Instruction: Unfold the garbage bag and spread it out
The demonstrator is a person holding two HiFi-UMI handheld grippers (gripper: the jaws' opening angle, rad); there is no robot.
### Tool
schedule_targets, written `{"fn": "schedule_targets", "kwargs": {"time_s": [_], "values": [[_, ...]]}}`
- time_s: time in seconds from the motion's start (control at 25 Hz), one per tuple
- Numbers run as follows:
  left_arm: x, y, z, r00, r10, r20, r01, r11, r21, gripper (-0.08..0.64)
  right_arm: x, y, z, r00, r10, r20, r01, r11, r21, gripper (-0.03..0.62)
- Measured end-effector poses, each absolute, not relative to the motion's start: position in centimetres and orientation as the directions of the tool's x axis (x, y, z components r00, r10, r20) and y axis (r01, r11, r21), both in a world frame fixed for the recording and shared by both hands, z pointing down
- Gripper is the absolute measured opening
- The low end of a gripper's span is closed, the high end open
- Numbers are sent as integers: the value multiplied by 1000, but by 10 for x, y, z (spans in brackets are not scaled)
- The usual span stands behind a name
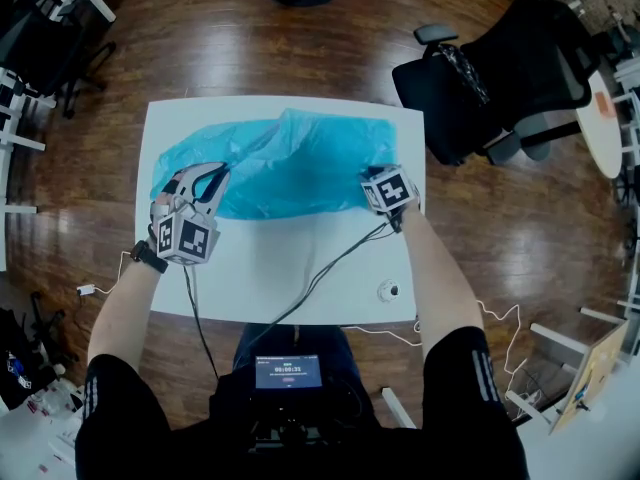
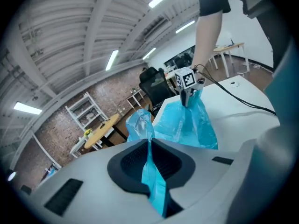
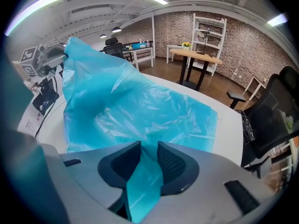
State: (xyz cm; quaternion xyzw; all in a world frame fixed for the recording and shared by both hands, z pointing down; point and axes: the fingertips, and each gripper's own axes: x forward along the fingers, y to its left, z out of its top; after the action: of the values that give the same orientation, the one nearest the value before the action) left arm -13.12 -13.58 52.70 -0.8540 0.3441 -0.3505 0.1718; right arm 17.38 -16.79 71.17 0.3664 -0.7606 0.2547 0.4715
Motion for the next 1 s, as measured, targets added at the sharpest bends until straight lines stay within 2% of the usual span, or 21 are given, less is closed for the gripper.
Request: {"fn": "schedule_targets", "kwargs": {"time_s": [0.6,1.0], "values": [[-100,-39,546,629,-583,515,-315,-796,-517,28,179,-174,699,-303,-361,882,-802,597,-31,147],[-97,-6,577,632,-526,569,-279,-839,-467,26,145,-206,607,-444,-418,792,-729,683,-49,147]]}}
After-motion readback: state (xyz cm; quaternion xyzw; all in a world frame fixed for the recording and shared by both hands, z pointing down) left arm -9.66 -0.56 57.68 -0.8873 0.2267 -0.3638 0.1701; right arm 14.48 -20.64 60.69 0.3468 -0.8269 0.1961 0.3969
